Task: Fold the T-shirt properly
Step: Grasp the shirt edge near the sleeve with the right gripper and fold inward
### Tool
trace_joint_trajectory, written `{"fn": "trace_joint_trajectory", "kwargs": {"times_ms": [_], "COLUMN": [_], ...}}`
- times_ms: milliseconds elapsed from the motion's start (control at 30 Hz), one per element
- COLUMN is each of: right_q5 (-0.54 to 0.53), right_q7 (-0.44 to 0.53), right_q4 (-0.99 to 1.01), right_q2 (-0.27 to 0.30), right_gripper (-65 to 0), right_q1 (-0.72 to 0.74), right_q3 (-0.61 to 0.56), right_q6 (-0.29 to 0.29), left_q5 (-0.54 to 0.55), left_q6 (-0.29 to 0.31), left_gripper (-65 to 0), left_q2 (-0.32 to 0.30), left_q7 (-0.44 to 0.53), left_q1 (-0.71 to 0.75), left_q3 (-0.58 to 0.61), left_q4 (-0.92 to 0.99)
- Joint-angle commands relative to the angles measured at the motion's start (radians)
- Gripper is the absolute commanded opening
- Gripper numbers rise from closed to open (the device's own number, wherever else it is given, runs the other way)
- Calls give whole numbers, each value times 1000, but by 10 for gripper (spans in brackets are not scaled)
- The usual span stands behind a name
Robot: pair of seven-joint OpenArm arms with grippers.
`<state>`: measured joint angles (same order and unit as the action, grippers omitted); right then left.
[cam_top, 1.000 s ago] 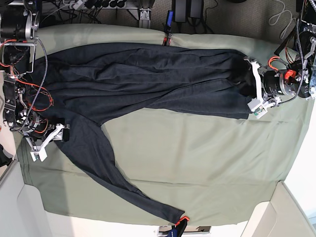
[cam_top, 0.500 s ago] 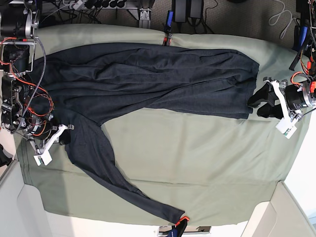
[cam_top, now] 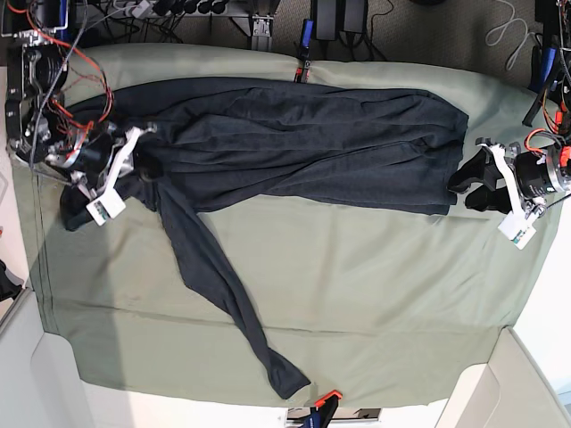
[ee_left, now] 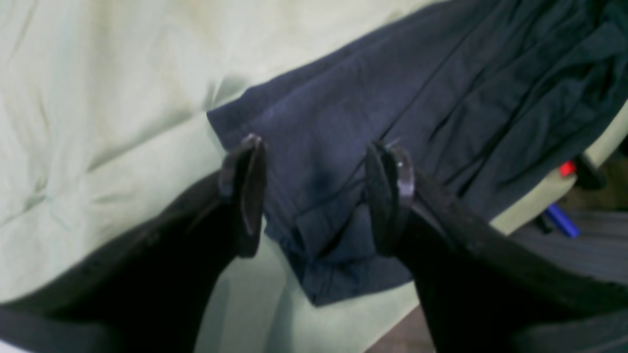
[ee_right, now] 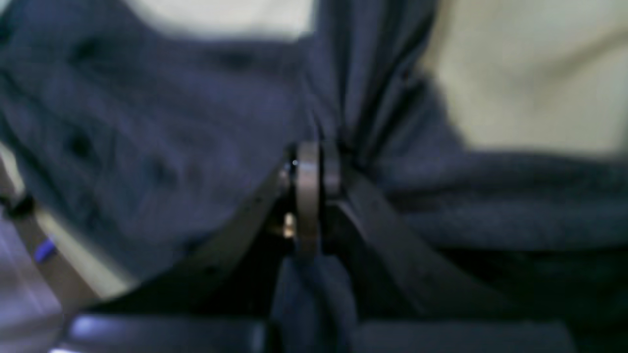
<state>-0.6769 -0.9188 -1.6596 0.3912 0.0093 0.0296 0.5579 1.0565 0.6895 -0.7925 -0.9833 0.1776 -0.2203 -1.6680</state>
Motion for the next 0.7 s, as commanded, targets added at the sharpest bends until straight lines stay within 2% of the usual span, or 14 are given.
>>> {"fn": "trace_joint_trajectory", "kwargs": {"times_ms": [0,200,367,433,500,533,667], "right_q5": [-19,-16,26,35,60,74,94], "right_q7": [24,24,24,38,75,95,137], "right_q4": [-50,-171,-171,-171,-171,-171,-162], "right_q2": [24,73,71,71,71,71,44], "right_gripper": [-650,-650,-636,-449,-327,-307,-307], "right_q1": [-19,-175,-206,-203,-203,-201,-157], "right_q3": [17,88,138,154,182,201,306], "right_q6": [7,7,3,-1,-13,-23,-63], "left_q5": [17,18,80,85,82,74,68], "left_q6": [9,9,9,9,9,9,9], "left_gripper": [-302,-302,-302,-301,-302,-302,-302], "left_q2": [-25,-25,-13,13,37,48,70], "left_q7": [18,18,38,37,37,37,40], "left_q1": [-11,-11,-23,-47,-71,-79,-80], "left_q3": [-11,-11,-11,-10,-7,-7,-7], "left_q4": [-13,-13,-13,-13,-13,-13,-13]}}
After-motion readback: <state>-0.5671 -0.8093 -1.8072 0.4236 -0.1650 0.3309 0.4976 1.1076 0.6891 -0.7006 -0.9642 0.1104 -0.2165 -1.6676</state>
